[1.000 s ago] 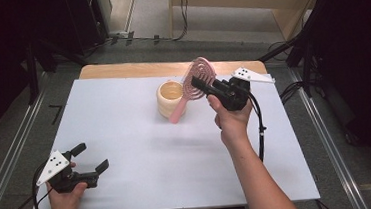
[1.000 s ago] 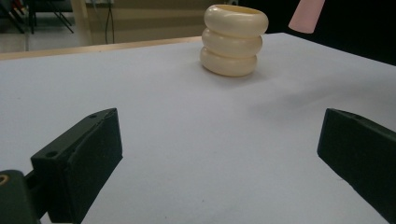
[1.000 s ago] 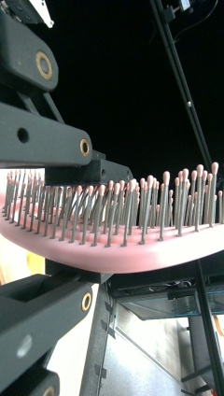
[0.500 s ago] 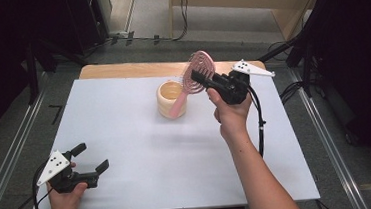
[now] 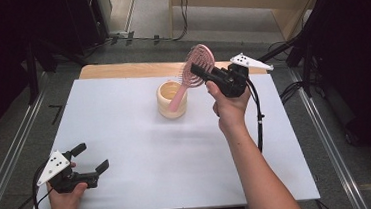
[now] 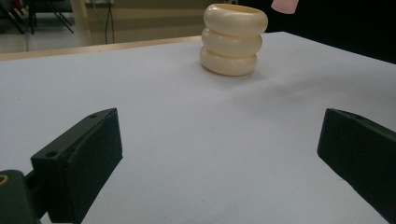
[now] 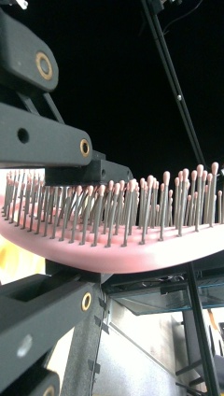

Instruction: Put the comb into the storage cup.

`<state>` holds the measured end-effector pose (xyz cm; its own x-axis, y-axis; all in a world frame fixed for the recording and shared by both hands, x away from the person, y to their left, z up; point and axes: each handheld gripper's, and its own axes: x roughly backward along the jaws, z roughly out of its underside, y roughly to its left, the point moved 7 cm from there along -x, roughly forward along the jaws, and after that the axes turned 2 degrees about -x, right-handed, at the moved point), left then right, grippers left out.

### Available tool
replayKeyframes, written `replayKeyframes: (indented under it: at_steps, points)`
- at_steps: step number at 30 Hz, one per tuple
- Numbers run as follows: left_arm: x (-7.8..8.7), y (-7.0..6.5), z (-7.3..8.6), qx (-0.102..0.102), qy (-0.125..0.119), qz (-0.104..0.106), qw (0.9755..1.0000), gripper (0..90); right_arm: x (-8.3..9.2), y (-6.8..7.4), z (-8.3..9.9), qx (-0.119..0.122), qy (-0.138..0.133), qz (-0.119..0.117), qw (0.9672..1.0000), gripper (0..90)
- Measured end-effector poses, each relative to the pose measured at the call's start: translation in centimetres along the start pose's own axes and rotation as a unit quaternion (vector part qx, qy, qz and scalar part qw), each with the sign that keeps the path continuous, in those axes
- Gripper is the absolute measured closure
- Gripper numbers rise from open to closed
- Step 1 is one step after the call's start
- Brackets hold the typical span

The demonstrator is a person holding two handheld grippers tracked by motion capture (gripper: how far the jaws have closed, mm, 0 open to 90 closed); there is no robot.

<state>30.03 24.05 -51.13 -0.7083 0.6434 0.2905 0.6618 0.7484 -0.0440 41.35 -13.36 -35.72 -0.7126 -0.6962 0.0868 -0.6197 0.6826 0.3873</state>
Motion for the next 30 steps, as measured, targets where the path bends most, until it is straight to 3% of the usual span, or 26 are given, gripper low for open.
replayKeyframes:
  at_steps: [15, 30]
  points:
    - [0.1, 0.0, 0.0, -0.002, -0.001, 0.001, 1.0000, 0.2, -0.9, -0.6, -1.0, 0.004, -0.006, 0.006, 1.0000, 63.7]
    - [0.1, 0.0, 0.0, 0.000, -0.004, 0.002, 1.0000, 0.2, -1.8, -2.1, -1.5, -0.001, -0.011, 0.021, 0.9997, 63.7]
